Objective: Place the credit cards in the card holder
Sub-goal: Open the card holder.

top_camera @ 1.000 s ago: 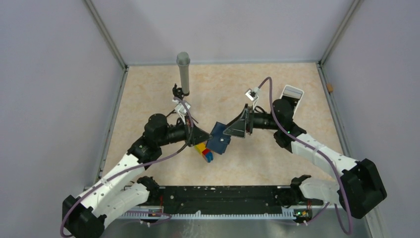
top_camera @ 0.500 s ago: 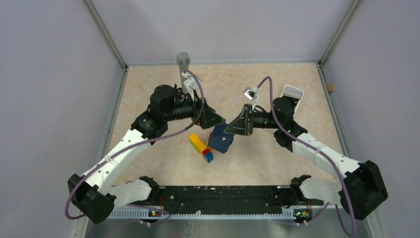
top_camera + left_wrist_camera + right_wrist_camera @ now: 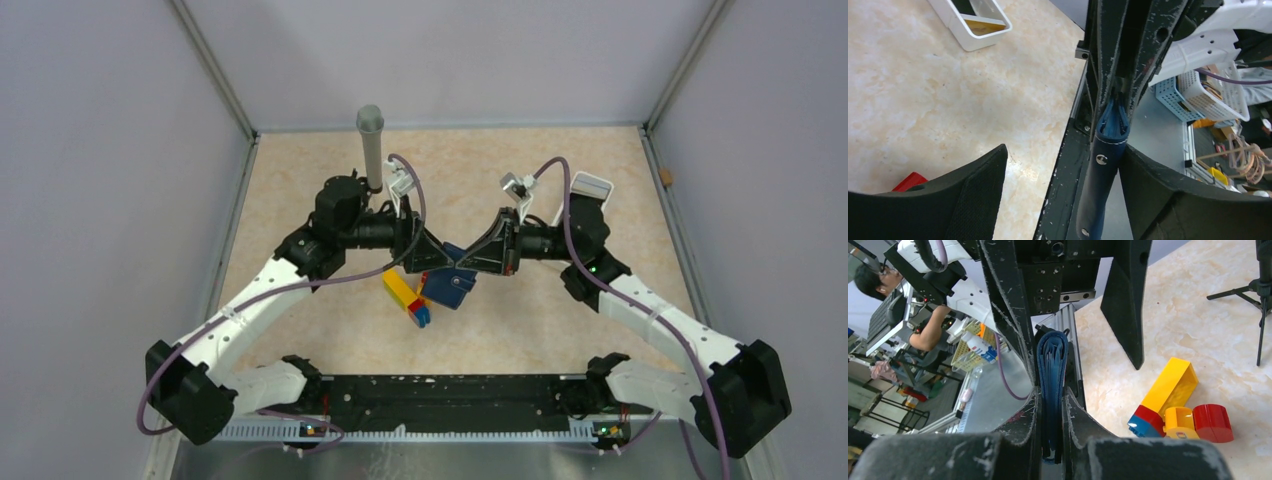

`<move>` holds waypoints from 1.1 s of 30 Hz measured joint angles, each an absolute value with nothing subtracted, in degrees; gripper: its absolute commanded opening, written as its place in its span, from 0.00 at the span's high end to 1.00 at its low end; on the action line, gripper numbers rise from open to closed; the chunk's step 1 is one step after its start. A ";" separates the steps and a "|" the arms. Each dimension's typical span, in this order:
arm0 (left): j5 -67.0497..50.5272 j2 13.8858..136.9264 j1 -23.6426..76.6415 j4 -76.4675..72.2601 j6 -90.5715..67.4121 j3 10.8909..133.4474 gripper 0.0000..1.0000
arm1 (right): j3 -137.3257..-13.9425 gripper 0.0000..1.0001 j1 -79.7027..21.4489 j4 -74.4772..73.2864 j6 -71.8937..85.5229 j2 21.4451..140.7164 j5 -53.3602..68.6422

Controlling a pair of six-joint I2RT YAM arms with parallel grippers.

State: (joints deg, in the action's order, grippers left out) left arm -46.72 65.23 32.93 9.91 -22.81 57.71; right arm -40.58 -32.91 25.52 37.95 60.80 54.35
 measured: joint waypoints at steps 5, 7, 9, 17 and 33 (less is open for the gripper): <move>-50.72 65.54 32.99 6.11 -24.95 56.18 0.58 | -40.58 1.00 -32.88 24.60 37.52 60.80 54.28; -52.12 65.56 32.99 4.86 -25.78 55.64 0.82 | -40.58 1.00 -32.88 23.94 37.19 60.80 53.74; -54.06 65.91 33.06 3.79 -26.55 55.46 0.99 | -40.58 0.71 -32.88 22.98 36.58 60.80 53.04; -51.68 69.47 32.67 7.57 -24.62 55.35 1.00 | -45.93 0.31 -32.95 6.61 27.14 58.08 45.56; -56.88 73.67 32.49 15.33 -22.37 57.54 1.00 | -47.70 0.40 -32.97 -7.68 17.93 59.00 55.92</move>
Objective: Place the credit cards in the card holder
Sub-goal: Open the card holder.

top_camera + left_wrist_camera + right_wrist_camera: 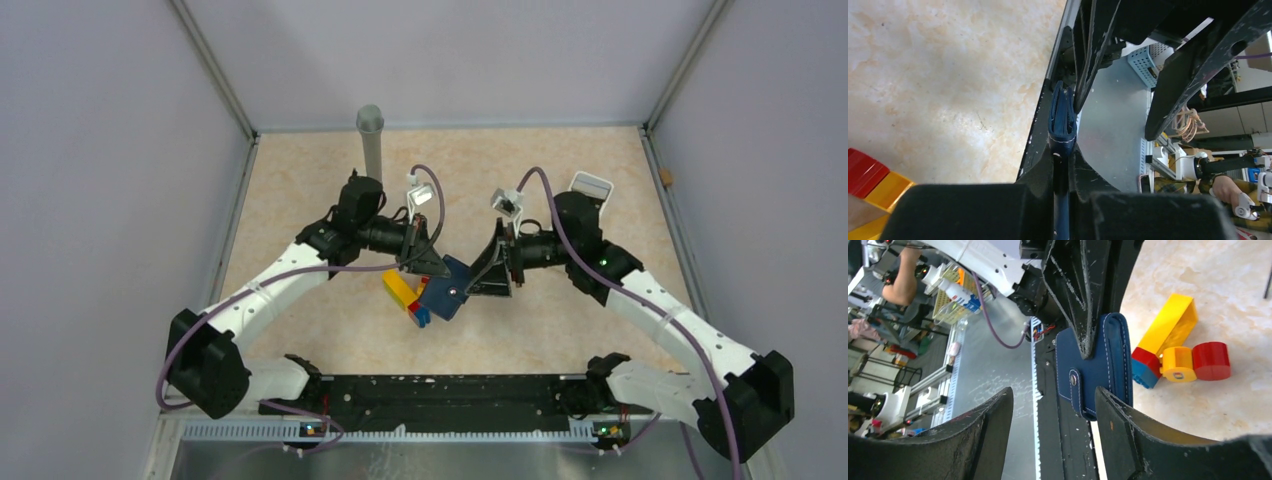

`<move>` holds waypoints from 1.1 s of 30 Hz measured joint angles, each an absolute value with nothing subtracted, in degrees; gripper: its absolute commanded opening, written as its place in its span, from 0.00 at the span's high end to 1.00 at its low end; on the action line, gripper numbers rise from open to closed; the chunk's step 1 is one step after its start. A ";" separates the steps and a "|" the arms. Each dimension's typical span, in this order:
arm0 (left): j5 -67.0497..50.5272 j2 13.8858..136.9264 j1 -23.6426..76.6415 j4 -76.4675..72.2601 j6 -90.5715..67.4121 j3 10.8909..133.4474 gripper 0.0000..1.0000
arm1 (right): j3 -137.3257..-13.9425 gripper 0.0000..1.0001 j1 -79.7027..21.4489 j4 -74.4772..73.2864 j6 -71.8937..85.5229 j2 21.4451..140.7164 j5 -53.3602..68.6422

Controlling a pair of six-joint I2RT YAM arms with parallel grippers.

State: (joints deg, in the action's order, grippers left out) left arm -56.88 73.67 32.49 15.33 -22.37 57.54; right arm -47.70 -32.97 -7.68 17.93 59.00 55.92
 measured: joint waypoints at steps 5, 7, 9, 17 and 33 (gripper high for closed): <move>-59.94 73.67 32.32 12.27 -24.51 57.34 1.00 | -48.18 0.39 -34.22 -10.39 15.53 59.99 58.50; -60.66 73.67 32.23 10.70 -25.52 56.93 1.00 | -48.73 0.39 -35.07 -11.33 14.46 60.69 58.92; -60.99 73.67 32.21 9.63 -26.37 56.45 1.00 | -49.12 0.39 -35.73 -12.12 13.61 61.41 59.09; -62.87 73.67 31.88 7.35 -28.67 54.50 1.00 | -51.07 0.40 -39.38 -14.48 11.03 64.97 59.20; -58.37 73.82 26.79 11.18 -29.28 54.57 1.00 | -54.46 0.55 -48.62 -20.84 6.63 71.05 58.19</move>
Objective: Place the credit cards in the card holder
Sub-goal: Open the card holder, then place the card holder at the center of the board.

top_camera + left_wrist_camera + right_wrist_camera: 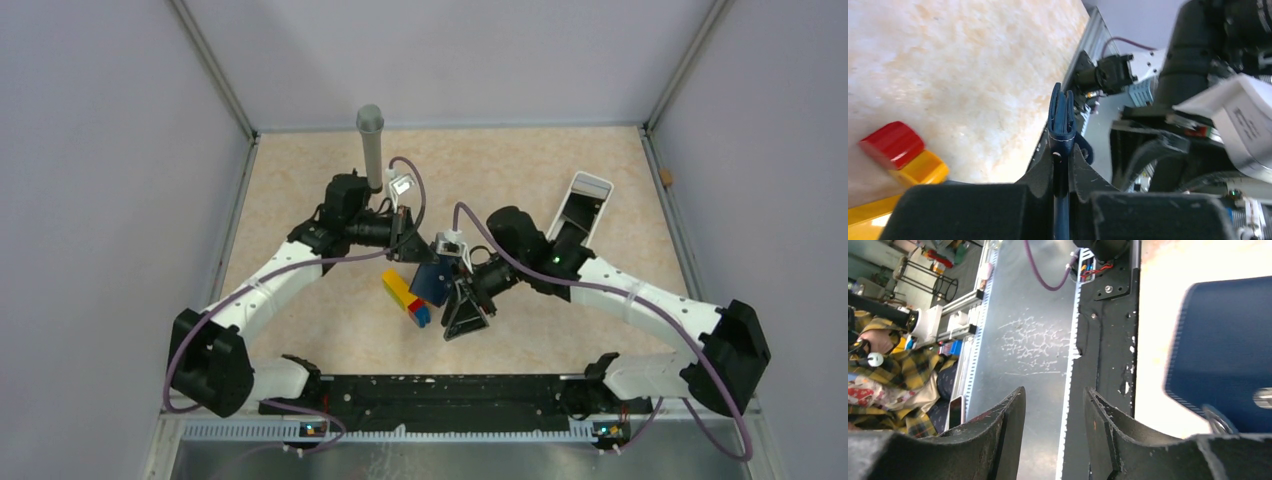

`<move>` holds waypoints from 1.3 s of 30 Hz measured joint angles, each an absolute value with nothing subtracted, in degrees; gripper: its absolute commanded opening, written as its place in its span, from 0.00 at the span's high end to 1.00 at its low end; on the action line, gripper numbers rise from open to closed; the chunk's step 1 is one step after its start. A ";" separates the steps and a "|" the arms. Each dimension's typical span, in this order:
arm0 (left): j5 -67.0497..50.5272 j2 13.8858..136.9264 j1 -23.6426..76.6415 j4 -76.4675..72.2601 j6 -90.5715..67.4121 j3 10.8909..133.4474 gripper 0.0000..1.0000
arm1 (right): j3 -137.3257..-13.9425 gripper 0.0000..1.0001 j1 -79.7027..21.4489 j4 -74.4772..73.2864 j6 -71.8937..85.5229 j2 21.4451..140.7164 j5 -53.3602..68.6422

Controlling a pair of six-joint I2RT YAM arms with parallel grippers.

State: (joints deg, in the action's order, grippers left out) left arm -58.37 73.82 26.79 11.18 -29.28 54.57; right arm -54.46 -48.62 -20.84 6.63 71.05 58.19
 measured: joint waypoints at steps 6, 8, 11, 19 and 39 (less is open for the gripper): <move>-53.76 75.31 24.51 11.60 -29.47 54.76 1.00 | -54.46 0.50 -49.04 -21.21 6.66 68.34 58.00; -52.18 75.24 24.51 12.40 -28.77 54.89 1.00 | -54.46 0.36 -49.01 -21.26 7.49 65.60 53.01; -49.82 74.85 24.53 12.82 -28.12 55.07 1.00 | -54.46 0.24 -48.97 -20.78 10.20 61.54 39.44; -46.17 73.52 25.26 12.88 -28.16 55.07 1.00 | -54.50 0.26 -48.95 -19.57 20.40 65.69 12.23; -42.52 75.13 27.53 11.64 -30.81 54.68 0.80 | -51.55 1.00 -48.21 -18.83 31.75 67.90 1.78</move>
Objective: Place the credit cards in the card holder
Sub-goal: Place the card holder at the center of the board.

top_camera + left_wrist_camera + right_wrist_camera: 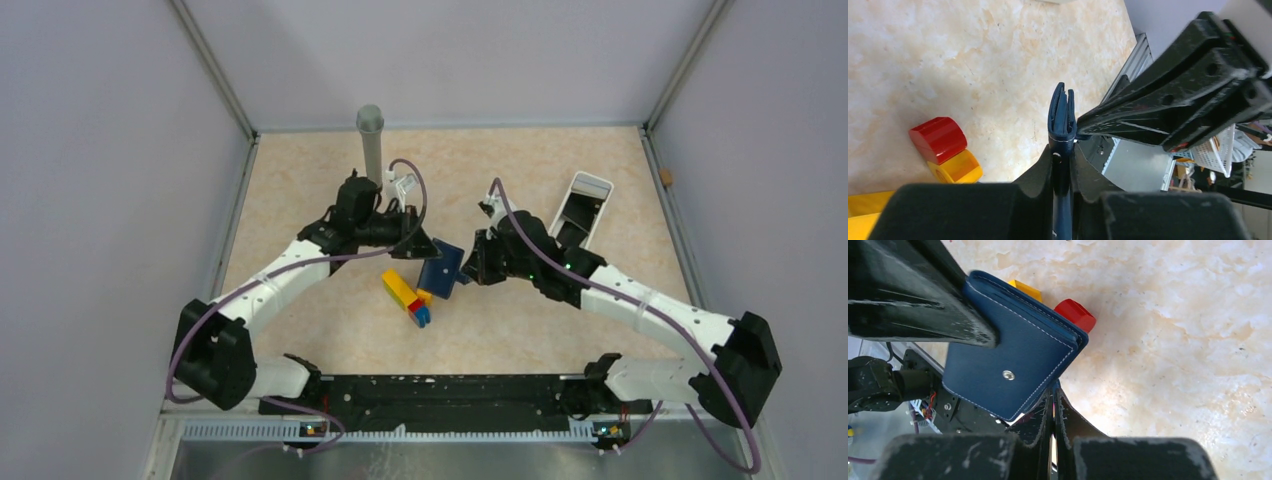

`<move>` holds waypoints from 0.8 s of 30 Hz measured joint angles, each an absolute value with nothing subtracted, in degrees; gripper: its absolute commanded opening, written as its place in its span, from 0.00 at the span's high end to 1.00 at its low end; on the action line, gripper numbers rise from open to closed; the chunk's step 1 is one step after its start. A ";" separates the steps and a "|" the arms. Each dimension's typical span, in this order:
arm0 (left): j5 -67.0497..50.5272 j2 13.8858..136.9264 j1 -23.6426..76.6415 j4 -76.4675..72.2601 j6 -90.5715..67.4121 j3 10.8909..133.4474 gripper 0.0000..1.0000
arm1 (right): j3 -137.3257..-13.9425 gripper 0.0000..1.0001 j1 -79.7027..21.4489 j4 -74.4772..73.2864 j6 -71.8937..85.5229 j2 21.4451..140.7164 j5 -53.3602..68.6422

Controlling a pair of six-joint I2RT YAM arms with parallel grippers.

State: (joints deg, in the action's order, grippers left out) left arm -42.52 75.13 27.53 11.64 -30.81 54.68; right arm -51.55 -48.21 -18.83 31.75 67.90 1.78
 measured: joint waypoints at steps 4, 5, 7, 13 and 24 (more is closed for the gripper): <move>-40.82 78.35 30.13 11.35 -32.67 54.65 0.56 | -49.91 1.00 -46.96 -21.17 31.79 64.66 2.20; -40.14 79.02 30.74 10.72 -33.23 54.48 0.51 | -49.23 1.00 -46.41 -21.78 31.81 63.79 2.57; -38.54 80.12 32.21 8.03 -35.03 52.99 0.39 | -47.62 1.00 -45.15 -23.18 32.12 62.02 3.29; -34.81 84.29 36.80 -0.12 -40.40 48.07 0.26 | -41.95 1.00 -42.63 -24.95 33.95 58.35 4.99; -27.22 88.62 43.94 -5.54 -43.16 48.45 0.21 | -37.15 0.58 -42.15 -28.12 35.68 59.24 -0.84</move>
State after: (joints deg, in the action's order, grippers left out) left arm -27.22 88.62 43.94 -5.54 -43.16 48.45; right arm -37.15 -42.15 -28.12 35.68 59.24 -0.84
